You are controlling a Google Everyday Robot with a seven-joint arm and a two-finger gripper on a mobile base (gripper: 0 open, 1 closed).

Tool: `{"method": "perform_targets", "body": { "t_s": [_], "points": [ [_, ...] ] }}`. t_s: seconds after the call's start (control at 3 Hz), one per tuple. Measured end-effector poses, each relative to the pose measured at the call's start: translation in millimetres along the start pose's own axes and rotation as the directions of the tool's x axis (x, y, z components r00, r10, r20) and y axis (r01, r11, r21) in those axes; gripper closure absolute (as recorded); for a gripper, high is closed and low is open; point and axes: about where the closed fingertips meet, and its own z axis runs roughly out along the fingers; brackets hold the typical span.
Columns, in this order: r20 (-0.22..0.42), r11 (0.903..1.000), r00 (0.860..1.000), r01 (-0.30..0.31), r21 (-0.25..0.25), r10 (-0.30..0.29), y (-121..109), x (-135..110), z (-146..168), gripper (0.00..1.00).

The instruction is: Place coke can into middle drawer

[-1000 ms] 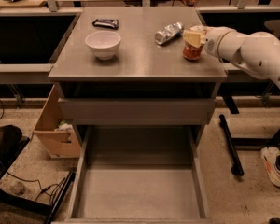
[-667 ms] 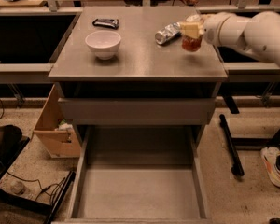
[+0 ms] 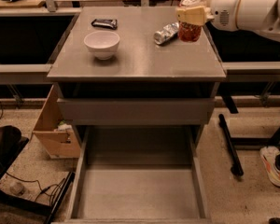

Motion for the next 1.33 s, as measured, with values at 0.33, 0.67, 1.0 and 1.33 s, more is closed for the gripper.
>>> {"method": "perform_targets", "body": {
  "t_s": [0.33,0.67,1.0,1.33],
  "points": [
    [-0.015,0.9973,0.999,0.029,-0.067,-0.031,35,-11,-40,1.00],
    [-0.060,0.9942,0.995,0.069,-0.083,-0.074,55,5,-69,1.00],
    [-0.085,0.9946,0.994,0.068,-0.079,-0.075,66,50,-83,1.00],
    [-0.082,0.9959,0.995,0.059,-0.069,-0.064,76,107,-88,1.00]
  ]
}}
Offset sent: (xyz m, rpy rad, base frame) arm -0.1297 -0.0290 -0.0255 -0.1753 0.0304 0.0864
